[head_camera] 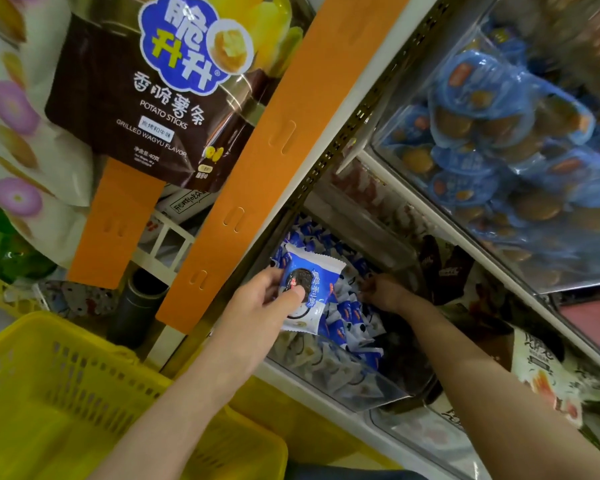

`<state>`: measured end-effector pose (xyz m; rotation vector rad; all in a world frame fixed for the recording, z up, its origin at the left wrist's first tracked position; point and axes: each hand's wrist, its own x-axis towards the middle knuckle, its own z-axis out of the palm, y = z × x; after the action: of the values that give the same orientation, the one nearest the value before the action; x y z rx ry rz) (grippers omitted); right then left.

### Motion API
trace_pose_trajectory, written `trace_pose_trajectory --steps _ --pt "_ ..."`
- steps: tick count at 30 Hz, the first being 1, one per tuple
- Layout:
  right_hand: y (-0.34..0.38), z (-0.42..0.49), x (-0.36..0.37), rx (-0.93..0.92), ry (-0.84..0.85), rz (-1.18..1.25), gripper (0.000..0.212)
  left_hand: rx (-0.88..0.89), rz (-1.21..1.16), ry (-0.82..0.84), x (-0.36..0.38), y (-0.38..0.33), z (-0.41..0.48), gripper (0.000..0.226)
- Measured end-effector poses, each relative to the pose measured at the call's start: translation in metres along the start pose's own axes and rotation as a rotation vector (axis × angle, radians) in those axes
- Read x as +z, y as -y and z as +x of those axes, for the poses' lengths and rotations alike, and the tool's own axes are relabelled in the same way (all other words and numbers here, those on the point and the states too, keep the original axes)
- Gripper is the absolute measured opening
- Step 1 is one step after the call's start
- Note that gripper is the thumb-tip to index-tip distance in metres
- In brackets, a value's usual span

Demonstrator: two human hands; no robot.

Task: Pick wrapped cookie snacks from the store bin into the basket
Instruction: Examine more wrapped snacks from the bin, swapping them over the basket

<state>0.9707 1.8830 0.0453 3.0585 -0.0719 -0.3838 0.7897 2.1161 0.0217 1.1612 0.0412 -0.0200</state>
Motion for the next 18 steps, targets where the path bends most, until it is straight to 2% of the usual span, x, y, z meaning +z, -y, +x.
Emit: trace_pose_trajectory --steps 6,9,11,15,18 --pt "0.002 -0.003 0.001 0.012 -0.005 0.026 0.033 -0.007 0.003 -0.002 0.002 0.0 -0.002 0.01" --pt "0.001 -0.007 0.001 0.01 -0.013 0.237 0.016 -0.013 -0.026 -0.01 0.003 -0.002 -0.002 0.014" --pt "0.003 -0.012 0.0 0.005 -0.041 0.304 0.014 -0.022 -0.044 -0.021 0.004 -0.004 -0.002 0.019" --pt "0.007 -0.031 -0.004 -0.084 -0.319 0.242 0.018 -0.012 -0.056 -0.032 0.006 -0.006 -0.004 0.025" --pt "0.014 -0.061 -0.014 -0.192 -0.553 0.357 0.018 -0.014 -0.085 -0.017 0.007 -0.006 -0.007 0.028"
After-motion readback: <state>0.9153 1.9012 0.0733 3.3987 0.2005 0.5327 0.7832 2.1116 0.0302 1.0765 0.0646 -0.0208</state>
